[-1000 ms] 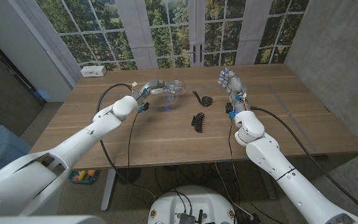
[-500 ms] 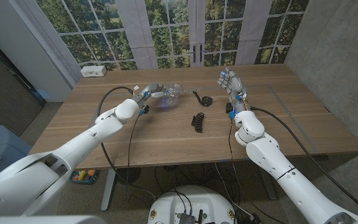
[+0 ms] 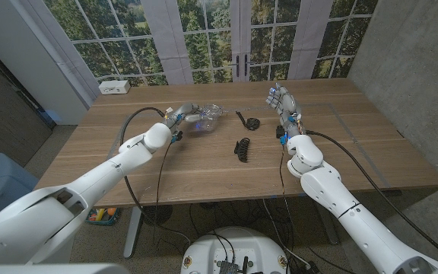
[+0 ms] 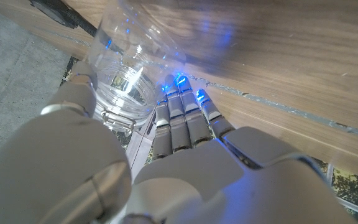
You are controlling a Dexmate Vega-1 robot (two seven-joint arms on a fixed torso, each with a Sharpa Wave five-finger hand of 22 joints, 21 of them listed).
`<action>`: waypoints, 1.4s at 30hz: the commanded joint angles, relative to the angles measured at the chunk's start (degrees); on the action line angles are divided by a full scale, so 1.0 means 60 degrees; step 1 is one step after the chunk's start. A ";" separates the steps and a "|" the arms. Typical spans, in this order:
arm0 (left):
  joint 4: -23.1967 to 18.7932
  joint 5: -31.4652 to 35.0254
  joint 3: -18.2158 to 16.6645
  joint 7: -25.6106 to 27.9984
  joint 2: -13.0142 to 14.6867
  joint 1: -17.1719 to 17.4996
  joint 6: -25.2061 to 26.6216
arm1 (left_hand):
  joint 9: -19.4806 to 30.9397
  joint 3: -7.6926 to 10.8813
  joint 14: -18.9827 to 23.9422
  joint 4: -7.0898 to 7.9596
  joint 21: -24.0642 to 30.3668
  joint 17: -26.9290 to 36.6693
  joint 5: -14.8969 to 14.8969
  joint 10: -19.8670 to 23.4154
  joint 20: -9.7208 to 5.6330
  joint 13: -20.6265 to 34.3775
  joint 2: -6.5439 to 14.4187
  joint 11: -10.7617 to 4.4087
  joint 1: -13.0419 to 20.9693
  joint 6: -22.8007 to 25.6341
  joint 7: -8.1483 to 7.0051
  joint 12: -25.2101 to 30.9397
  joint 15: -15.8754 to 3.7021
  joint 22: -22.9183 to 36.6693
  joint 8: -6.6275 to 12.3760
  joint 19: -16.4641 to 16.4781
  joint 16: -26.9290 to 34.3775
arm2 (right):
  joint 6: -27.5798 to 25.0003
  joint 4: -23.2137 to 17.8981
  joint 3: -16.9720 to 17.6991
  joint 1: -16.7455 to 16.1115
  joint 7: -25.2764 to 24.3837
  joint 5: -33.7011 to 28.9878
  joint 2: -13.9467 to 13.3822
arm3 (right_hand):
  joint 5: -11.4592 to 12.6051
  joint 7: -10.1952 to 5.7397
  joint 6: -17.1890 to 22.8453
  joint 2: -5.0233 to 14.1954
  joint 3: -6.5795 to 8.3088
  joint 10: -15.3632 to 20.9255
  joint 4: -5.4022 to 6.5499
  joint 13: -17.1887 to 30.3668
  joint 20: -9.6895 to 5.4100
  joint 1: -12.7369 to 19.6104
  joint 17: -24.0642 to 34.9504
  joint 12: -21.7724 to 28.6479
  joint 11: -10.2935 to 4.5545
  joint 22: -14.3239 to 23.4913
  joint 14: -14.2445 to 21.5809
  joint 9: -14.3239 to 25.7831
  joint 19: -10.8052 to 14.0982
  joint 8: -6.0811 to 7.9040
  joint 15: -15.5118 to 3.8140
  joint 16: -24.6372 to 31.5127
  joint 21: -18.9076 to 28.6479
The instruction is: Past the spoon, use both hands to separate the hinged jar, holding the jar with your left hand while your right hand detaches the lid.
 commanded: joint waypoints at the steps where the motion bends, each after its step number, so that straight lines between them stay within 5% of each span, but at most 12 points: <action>1: -0.0033 0.0855 0.0365 0.0359 0.0110 -0.0127 0.0275 | 0.0711 -0.0065 -0.0757 -0.0083 -0.0036 -0.0073 0.0012 0.2278 -0.0030 -0.0091 0.1785 -0.2471 0.2011 0.2634 -0.2030 -0.0129 -0.2055 0.0006 0.1393 -0.0017 -0.0056 | 0.0122 0.0229 -0.0053 0.0158 0.0062 -0.0009 0.0092 | -0.0026 0.0079 -0.0005 0.0077 0.0001 0.0004 0.0037 0.0021 0.0047 -0.0024 0.0008 0.0048 0.0060 0.0011 0.0075 0.0031 -0.0013 -0.0025 0.0033 0.0032 -0.0030; 6: -0.0277 0.1201 0.0454 0.0416 0.0242 -0.0129 0.0518 | 0.0412 -0.0484 -0.0963 0.0038 -0.0207 -0.0191 0.0016 0.1800 -0.0013 -0.0400 0.1373 -0.2344 0.1825 0.2281 -0.2088 -0.0552 -0.1957 -0.0005 0.0849 -0.0125 -0.0173 | 0.0176 0.0329 -0.0087 0.0229 0.0116 -0.0013 0.0131 | -0.0035 0.0084 -0.0029 0.0088 -0.0002 -0.0006 0.0041 0.0005 0.0059 -0.0053 0.0009 0.0049 0.0065 0.0012 0.0092 0.0033 -0.0004 -0.0039 0.0045 0.0044 -0.0028; 11: -0.0658 0.1354 0.0468 0.0201 0.0394 -0.0118 0.1083 | 0.0126 -0.1206 -0.1361 0.0245 -0.0578 -0.0198 -0.0046 0.1160 0.0083 -0.0668 0.0707 -0.2357 0.0923 0.1760 -0.2112 -0.0972 -0.1749 -0.0003 0.0130 -0.0522 -0.0348 | 0.0182 0.0400 -0.0118 0.0292 0.0131 -0.0009 0.0177 | -0.0048 0.0083 -0.0046 0.0103 -0.0006 0.0003 0.0049 -0.0015 0.0067 -0.0094 0.0010 0.0058 0.0088 0.0014 0.0103 0.0036 0.0000 -0.0049 0.0065 0.0055 -0.0029; 18: -0.1171 0.1250 0.0382 -0.0267 0.0592 -0.0085 0.1930 | 0.0068 -0.1966 -0.3214 0.0404 -0.1714 -0.0180 -0.0103 -0.1477 0.0743 -0.0862 0.0179 -0.1557 -0.0538 -0.1332 -0.2160 -0.1591 -0.0865 0.0028 -0.1921 -0.1919 -0.0633 | 0.0158 0.0442 -0.0176 0.0369 0.0125 -0.0080 0.0194 | -0.0061 0.0105 -0.0056 0.0114 -0.0010 -0.0007 0.0054 -0.0037 0.0080 -0.0134 0.0011 0.0060 0.0102 0.0015 0.0110 0.0040 0.0006 -0.0056 0.0078 0.0065 -0.0029; 21: -0.1430 0.1092 0.0342 -0.0692 0.0714 -0.0122 0.2357 | 0.0093 -0.2109 -0.4595 0.0451 -0.2433 -0.0134 -0.0108 -0.3459 0.1210 -0.0849 0.0158 -0.0834 -0.1264 -0.3333 -0.2053 -0.1641 -0.0245 0.0062 -0.2582 -0.2968 -0.0636 | 0.0181 0.0454 -0.0192 0.0384 0.0131 -0.0095 0.0213 | -0.0068 0.0100 -0.0066 0.0114 -0.0012 -0.0034 0.0054 -0.0048 0.0093 -0.0155 0.0010 0.0052 0.0079 0.0015 0.0105 0.0041 -0.0001 -0.0061 0.0087 0.0066 -0.0034; 27: -0.1705 0.0548 0.0104 -0.1182 0.0893 -0.0100 0.2553 | 0.0007 -0.2363 -0.7507 0.0537 -0.2971 -0.0137 -0.0071 -0.7217 0.1419 -0.0900 0.0091 0.0154 -0.2715 -0.7370 -0.1740 -0.1638 0.0691 0.0082 -0.2652 -0.4643 -0.0673 | 0.0241 0.0499 -0.0218 0.0407 0.0173 -0.0115 0.0238 | -0.0082 0.0109 -0.0111 0.0112 -0.0017 -0.0035 0.0051 -0.0071 0.0122 -0.0194 0.0010 0.0059 0.0096 0.0016 0.0097 0.0044 -0.0013 -0.0081 0.0092 0.0069 -0.0042; 32: -0.1910 0.0073 -0.0257 -0.0984 0.1001 0.0148 0.2242 | -0.0020 -0.2426 -0.8944 0.0573 -0.3003 -0.0141 -0.0018 -0.9330 0.1414 -0.0967 0.0187 0.0531 -0.3350 -0.9659 -0.1691 -0.1663 0.0965 0.0087 -0.2685 -0.5544 -0.0691 | 0.0225 0.0499 -0.0250 0.0423 0.0150 -0.0216 0.0210 | -0.0093 0.0109 -0.0127 0.0109 -0.0021 -0.0058 0.0050 -0.0087 0.0140 -0.0222 0.0009 0.0054 0.0118 0.0017 0.0083 0.0045 -0.0027 -0.0087 0.0124 0.0068 -0.0050; 37: -0.1933 -0.0428 -0.0594 -0.0830 0.1056 0.0393 0.1591 | -0.0027 -0.2457 -0.9336 0.0619 -0.2983 -0.0138 -0.0009 -0.9936 0.1416 -0.0987 0.0229 0.0506 -0.3570 -1.0007 -0.1701 -0.1685 0.0946 0.0091 -0.2624 -0.5770 -0.0683 | 0.0262 0.0570 -0.0253 0.0452 0.0213 -0.0239 0.0192 | -0.0112 0.0134 -0.0171 0.0098 -0.0034 -0.0086 0.0056 -0.0105 0.0169 -0.0267 0.0007 0.0049 0.0150 0.0017 0.0067 0.0047 -0.0037 -0.0103 0.0132 0.0065 -0.0057; 42: -0.1769 -0.0995 -0.0905 -0.0844 0.1075 0.0637 0.0528 | -0.0043 -0.2505 -0.9173 0.0724 -0.2862 -0.0136 -0.0017 -0.9793 0.1384 -0.1014 0.0300 0.0300 -0.3885 -0.9581 -0.1926 -0.1504 0.0827 0.0095 -0.2429 -0.5626 -0.0537 | 0.0806 0.0996 -0.0302 0.0565 0.0511 -0.0539 0.0148 | -0.0145 0.0127 -0.0201 0.0078 -0.0061 -0.0113 0.0075 -0.0123 0.0184 -0.0337 0.0005 0.0045 0.0167 0.0018 0.0048 0.0050 -0.0033 -0.0114 0.0152 0.0060 -0.0059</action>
